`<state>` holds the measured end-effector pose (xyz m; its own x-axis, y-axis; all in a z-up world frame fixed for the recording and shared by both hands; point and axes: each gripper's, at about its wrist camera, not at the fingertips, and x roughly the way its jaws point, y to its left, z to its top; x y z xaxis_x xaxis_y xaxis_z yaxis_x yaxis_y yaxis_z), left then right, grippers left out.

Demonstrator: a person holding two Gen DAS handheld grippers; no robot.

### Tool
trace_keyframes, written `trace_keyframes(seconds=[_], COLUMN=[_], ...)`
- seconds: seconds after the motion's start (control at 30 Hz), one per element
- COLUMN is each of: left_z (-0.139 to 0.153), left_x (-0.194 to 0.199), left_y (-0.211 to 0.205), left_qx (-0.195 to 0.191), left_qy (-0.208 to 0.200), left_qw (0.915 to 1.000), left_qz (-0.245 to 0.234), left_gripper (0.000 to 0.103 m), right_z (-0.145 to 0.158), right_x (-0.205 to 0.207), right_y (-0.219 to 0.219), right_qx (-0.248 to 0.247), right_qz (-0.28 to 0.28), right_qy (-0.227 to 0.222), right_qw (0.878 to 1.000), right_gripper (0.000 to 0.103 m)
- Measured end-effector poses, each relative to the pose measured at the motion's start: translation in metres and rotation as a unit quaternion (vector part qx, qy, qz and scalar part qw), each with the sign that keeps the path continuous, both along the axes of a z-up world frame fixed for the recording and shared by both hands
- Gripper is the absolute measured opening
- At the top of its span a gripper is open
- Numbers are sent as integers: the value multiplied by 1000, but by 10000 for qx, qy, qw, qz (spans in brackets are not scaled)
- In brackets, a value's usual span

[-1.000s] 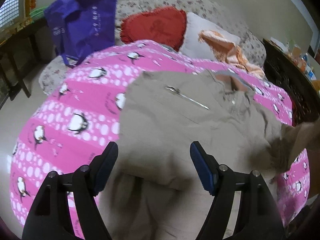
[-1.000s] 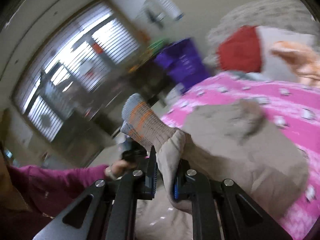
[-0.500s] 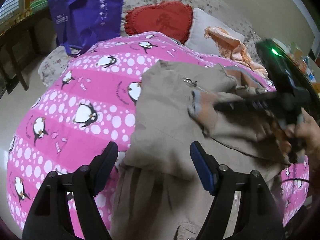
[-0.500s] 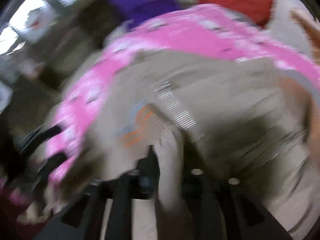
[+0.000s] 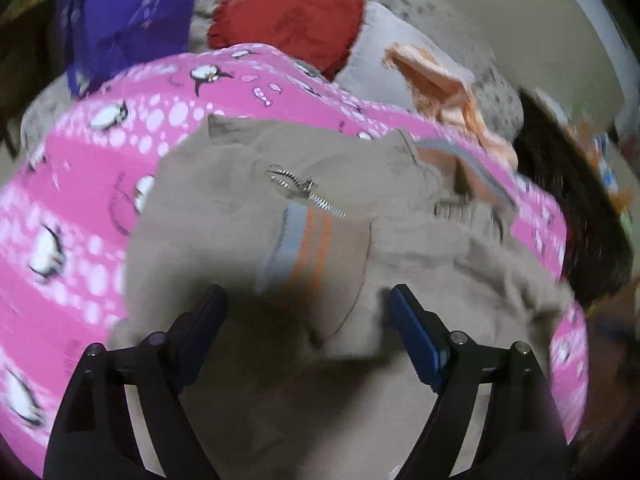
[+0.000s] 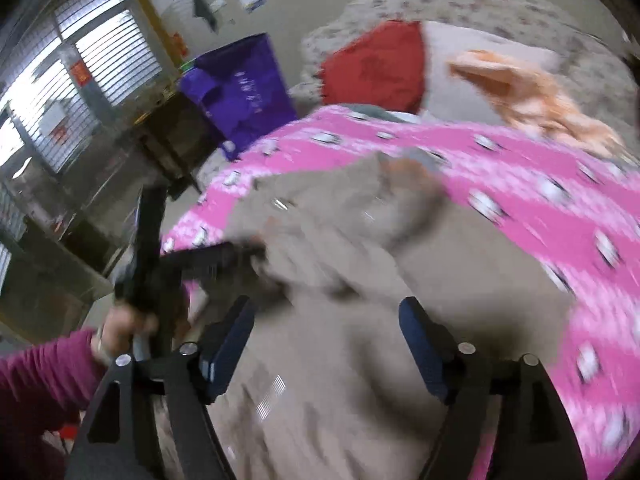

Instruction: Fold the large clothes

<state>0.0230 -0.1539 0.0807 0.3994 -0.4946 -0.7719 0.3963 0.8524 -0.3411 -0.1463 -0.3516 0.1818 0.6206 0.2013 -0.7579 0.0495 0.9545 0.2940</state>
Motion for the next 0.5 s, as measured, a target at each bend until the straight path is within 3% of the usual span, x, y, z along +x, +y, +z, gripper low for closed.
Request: trace_keyframes(seconds=[0.03, 0.07, 0.1, 0.13, 0.2, 0.3, 0.4, 0.5], left_z=[0, 2, 6, 15, 37, 77, 99, 95], left_x=[-1, -3, -5, -10, -18, -23, -14, -2], left_y=[-6, -14, -20, -22, -18, -6, 16, 34], left_qx=[-46, 220, 444, 494, 217, -6, -261, -141], left_qy=[0, -107, -254, -407, -574, -715, -579, -300], left_qw=[10000, 9997, 9986, 9978, 9975, 9966, 9978, 9994], left_qz=[-29, -83, -127, -175, -337, -414, -198, 55], left_gripper=[50, 20, 9, 9, 9, 9, 9, 9], right_z=[-5, -10, -21, -26, -37, -52, -63, -70], right_x=[-17, -31, -43, -54, -76, -95, -95, -90], right_y=[-8, -16, -23, -30, -41, -52, -43, -32], right_qx=[-51, -74, -84, -90, -47, 74, -213, -663], right_qz=[-151, -283, -412, -530, -787, -1044, -1024, -1049], right_qy=[83, 201, 357, 487, 605, 557, 582, 589], right_qw=[9998, 9994, 9985, 9974, 9951, 9929, 9928, 9905], right_gripper=[82, 83, 83, 83, 83, 83, 83, 82])
